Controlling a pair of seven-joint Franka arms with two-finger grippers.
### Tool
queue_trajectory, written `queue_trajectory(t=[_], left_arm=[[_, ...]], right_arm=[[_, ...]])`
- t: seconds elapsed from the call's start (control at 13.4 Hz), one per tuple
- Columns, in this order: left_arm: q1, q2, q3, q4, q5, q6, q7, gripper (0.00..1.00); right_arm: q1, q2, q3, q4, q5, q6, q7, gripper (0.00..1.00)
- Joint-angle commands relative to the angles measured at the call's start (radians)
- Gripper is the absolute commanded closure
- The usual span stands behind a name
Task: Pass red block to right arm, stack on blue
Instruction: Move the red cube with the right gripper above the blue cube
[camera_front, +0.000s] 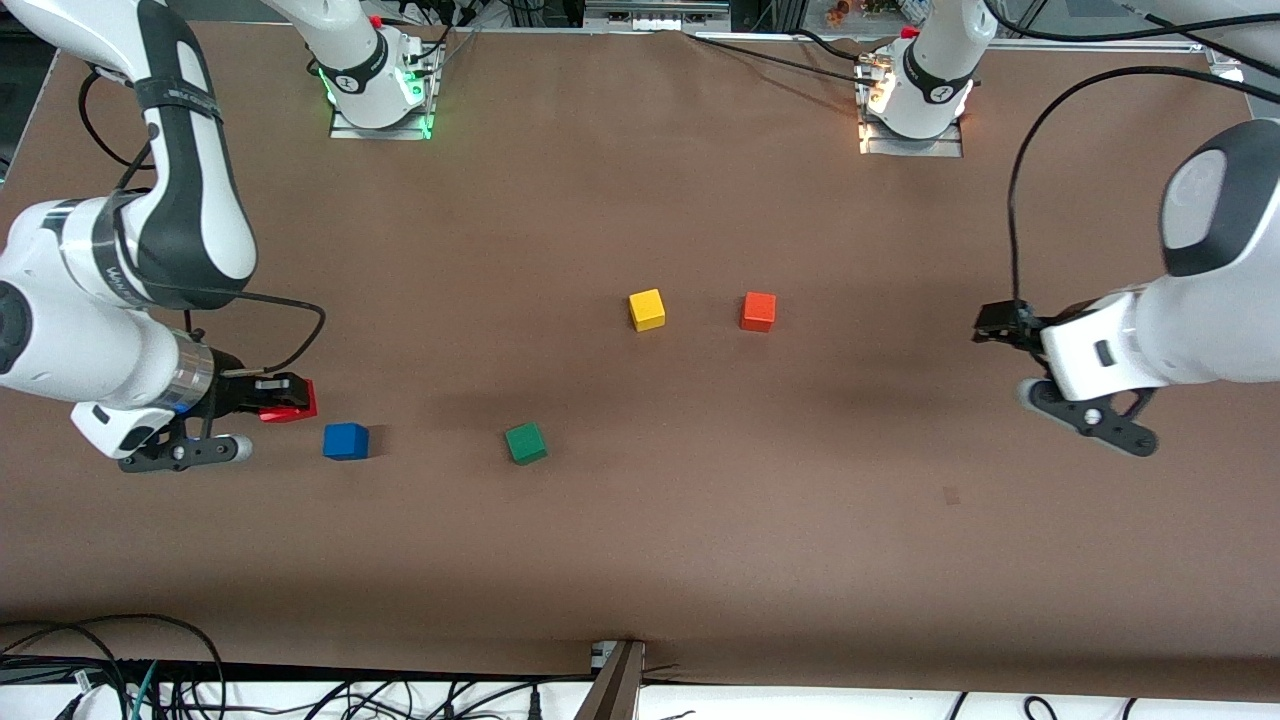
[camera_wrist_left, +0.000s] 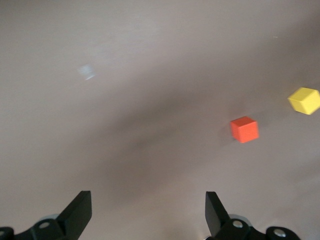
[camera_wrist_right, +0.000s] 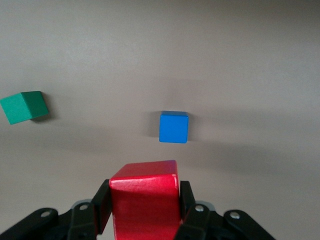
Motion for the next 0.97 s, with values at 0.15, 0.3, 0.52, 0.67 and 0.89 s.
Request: queue_trajectory(t=[0.15, 0.3, 0.52, 0.67, 0.89], left_arm=[[0.008, -0.059, 0.133, -0.006, 0.032, -0.008, -0.019, 0.0], [-0.001, -0.123, 0.168, -0.061, 0.034, -0.008, -0.044, 0.0], [-0.003, -0.289, 0.17, -0.245, 0.02, -0.002, -0.185, 0.0], [-0.003, -0.361, 0.17, -0.364, 0.02, 0.06, -0.191, 0.0], [-0.003, -0.406, 0.164, -0.463, 0.02, 0.127, -0.193, 0.0]], right_arm=[[0.012, -0.083, -0.004, -0.17, -0.038, 0.147, 0.024, 1.0], [0.012, -0.078, -0.003, -0.218, -0.032, 0.225, 0.026, 1.0], [0.009, -0.039, -0.001, -0.272, -0.021, 0.356, 0.026, 1.0], [0.003, -0.005, -0.001, -0.263, -0.001, 0.376, 0.026, 1.0], [0.0, 0.028, -0.004, -0.255, 0.054, 0.39, 0.023, 1.0]])
